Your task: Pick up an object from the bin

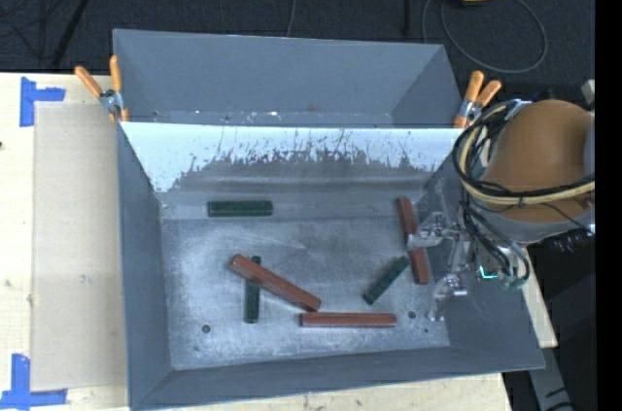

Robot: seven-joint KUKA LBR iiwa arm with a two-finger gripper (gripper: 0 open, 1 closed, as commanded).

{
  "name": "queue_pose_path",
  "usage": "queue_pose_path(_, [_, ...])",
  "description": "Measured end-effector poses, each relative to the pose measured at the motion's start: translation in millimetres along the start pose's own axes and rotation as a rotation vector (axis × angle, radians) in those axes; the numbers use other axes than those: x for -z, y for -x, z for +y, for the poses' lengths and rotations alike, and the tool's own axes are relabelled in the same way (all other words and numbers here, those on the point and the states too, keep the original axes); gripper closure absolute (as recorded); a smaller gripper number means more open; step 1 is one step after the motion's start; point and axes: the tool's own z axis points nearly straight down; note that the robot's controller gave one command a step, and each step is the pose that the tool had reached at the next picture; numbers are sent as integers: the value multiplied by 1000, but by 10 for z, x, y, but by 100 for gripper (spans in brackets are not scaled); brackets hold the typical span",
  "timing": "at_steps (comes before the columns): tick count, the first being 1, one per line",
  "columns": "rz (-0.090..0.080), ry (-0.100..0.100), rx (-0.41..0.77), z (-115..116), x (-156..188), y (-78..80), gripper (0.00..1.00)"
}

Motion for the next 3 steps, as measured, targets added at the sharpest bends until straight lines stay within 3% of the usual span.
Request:
queue_pose_path(1, [-7, -1, 3, 2, 37, 18, 0])
queue_pose_path(2, [-46, -9, 69, 179, -848, 251, 100])
queue_pose_path(3, [-46, -9, 71, 180, -848, 252, 100])
